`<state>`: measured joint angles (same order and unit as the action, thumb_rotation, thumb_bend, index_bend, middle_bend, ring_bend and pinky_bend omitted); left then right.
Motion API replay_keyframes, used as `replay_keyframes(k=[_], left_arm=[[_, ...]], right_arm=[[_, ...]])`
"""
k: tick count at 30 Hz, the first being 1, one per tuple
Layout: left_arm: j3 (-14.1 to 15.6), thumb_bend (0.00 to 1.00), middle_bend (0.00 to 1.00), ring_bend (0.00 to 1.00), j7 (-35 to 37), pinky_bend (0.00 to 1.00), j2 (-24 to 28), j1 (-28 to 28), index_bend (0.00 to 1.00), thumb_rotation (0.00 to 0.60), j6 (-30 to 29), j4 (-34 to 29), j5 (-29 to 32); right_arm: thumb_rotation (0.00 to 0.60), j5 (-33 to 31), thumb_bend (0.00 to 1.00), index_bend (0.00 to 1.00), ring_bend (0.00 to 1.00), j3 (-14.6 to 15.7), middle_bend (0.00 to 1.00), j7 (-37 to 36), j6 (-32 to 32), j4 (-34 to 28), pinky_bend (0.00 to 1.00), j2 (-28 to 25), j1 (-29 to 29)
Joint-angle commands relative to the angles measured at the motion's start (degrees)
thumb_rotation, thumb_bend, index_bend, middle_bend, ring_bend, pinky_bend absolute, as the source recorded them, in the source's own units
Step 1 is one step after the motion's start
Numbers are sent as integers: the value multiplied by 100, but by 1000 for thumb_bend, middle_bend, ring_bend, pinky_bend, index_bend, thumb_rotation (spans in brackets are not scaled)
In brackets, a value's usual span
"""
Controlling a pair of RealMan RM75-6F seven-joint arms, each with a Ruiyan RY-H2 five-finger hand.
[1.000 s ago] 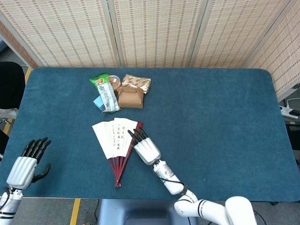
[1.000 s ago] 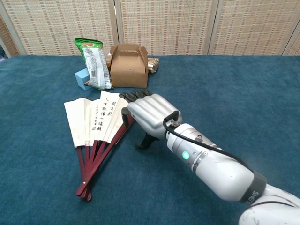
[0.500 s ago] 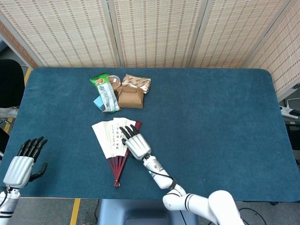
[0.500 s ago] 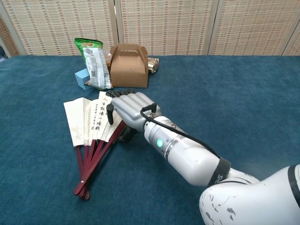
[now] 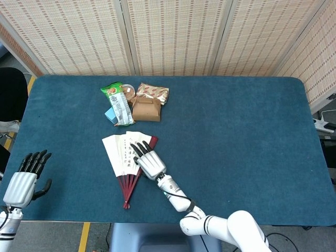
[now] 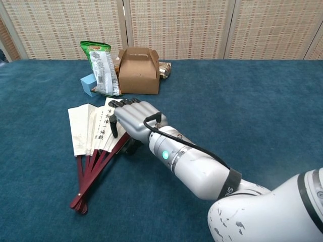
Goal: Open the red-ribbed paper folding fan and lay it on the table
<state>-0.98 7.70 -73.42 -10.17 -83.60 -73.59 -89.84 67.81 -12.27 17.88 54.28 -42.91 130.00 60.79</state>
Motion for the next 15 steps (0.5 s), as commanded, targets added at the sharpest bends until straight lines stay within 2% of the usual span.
replay_keyframes(k=[1,8,12,15], left_arm=[[-1,447,0,0,12,0,12,4,0,600,-17,2,-4],[-16,445,0,0,33,0,55,11,0,600,-32,-20,21],[-19,445,0,0,41,0,88,17,0,600,-56,-46,15],[-28,447,0,0,70,0,109,21,0,600,-65,-62,27]], right_arm=[[600,-282,385,467,0,134,0,169,27,-2,0,0,193],[600,-656,543,531,0,357,2,580,-4,-12,0,0,415],[600,-713,549,572,0,340,3,486,232,-87,0,0,423],[600,-518,549,587,0,339,10,263,651,-115,0,0,344]])
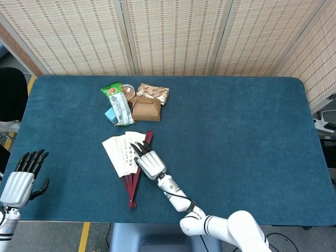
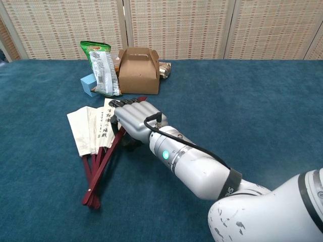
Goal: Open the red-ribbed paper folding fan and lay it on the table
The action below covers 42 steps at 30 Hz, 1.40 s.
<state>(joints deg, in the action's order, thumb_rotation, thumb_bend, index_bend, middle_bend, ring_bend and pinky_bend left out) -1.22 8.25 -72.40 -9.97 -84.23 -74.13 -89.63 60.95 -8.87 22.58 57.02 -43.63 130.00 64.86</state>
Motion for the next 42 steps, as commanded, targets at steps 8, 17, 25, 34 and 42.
replay_keyframes(k=[8,17,25,34,42], left_arm=[[-10,454,0,0,214,0,-37,-104,3,600,259,152,89],[101,454,0,0,239,0,-130,-98,33,600,298,9,-1],[95,460,0,0,1703,0,-410,-425,186,600,700,167,-105],[-227,425,0,0,3654,0,-1237,-1017,0,600,975,376,-130],[-603,411,0,0,4077,0,-2019,-1204,0,600,849,489,198]], right_arm=[[600,1048,548,629,0,-270,40,-446,1607,-834,0,-504,-327],[600,1259,548,644,0,-693,52,300,1902,-3117,0,-1718,-671],[600,822,548,644,0,-1057,52,673,1581,-4861,0,-2451,-889],[600,-587,549,644,0,-1702,52,1342,1193,-5988,0,-2564,-663],[600,-1536,549,645,0,-2194,52,1684,1312,-5974,0,-2114,-163]])
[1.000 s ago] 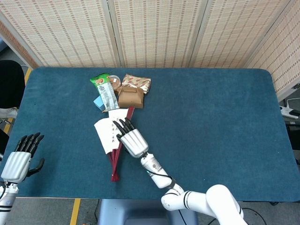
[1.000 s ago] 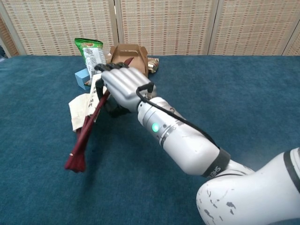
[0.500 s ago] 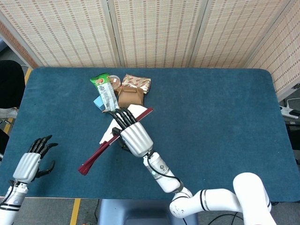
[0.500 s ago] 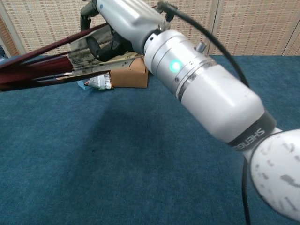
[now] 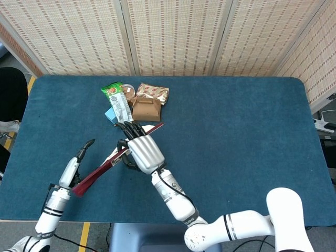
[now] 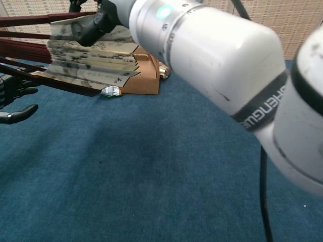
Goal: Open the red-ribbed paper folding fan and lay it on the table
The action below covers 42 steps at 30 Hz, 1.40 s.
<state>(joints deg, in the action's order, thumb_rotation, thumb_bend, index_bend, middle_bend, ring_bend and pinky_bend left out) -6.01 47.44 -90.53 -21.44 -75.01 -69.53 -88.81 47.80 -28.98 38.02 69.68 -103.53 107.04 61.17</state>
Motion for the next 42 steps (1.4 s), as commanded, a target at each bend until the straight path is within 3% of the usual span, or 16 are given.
replay_keyframes(k=[1,7,11,15,19,31,42], left_arm=[[-125,411,0,0,221,0,-244,-58,1,600,-89,-8,121],[-64,409,0,0,268,0,-416,-54,56,600,-279,-245,14],[-149,420,0,0,148,0,-632,-17,316,600,-459,-195,99],[-294,553,34,0,172,4,-819,48,626,600,-569,-102,315],[-361,693,123,0,13,23,-962,57,763,600,-637,76,391],[-653,709,186,0,-402,43,-1113,-84,785,600,-678,805,555],[-619,682,191,0,-1027,47,-1005,-262,730,600,-548,1633,517]], right_arm=[[600,-248,549,644,0,-207,52,161,74,54,0,231,259],[600,-379,548,644,0,-260,52,202,184,311,0,499,505],[600,-406,548,644,0,-250,52,176,233,405,0,588,578],[600,-338,548,644,0,-247,52,103,277,390,0,558,569],[600,-324,549,644,0,-229,52,77,280,330,0,446,529],[600,34,549,644,0,45,52,-77,376,-407,0,-521,-19],[600,658,549,644,0,654,52,-362,335,-930,0,-1641,-698]])
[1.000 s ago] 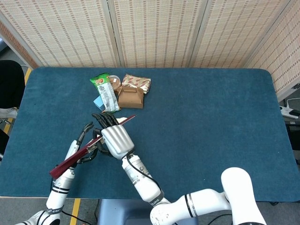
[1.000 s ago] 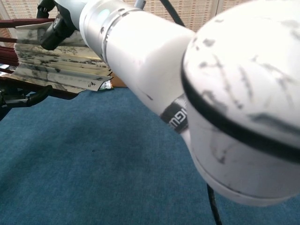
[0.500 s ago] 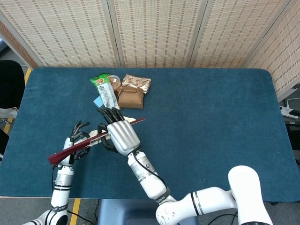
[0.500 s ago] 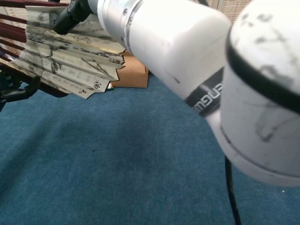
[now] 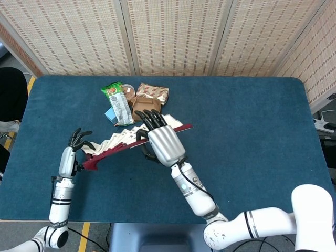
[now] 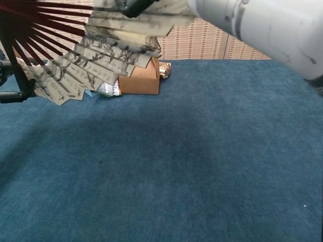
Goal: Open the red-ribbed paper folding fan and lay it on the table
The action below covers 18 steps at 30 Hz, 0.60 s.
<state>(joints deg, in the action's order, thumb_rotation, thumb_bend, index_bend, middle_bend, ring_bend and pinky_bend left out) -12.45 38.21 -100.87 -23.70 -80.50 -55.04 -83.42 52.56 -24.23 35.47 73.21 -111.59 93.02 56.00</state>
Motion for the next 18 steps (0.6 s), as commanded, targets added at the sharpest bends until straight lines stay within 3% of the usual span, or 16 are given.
replay_keyframes(k=[1,9,18], left_arm=[[27,681,192,0,-103,46,24,-43,722,600,1,237,-23],[122,661,192,0,-78,26,-95,-57,665,600,-57,808,-66],[298,627,191,0,111,14,-271,15,552,600,-70,1382,-106]], right_arm=[[600,221,548,644,0,221,52,-135,-28,-138,0,-304,-222],[600,751,549,639,0,678,52,-286,-1,-234,0,-706,-561],[600,1963,549,636,0,1551,52,-583,405,151,0,-724,-1183]])
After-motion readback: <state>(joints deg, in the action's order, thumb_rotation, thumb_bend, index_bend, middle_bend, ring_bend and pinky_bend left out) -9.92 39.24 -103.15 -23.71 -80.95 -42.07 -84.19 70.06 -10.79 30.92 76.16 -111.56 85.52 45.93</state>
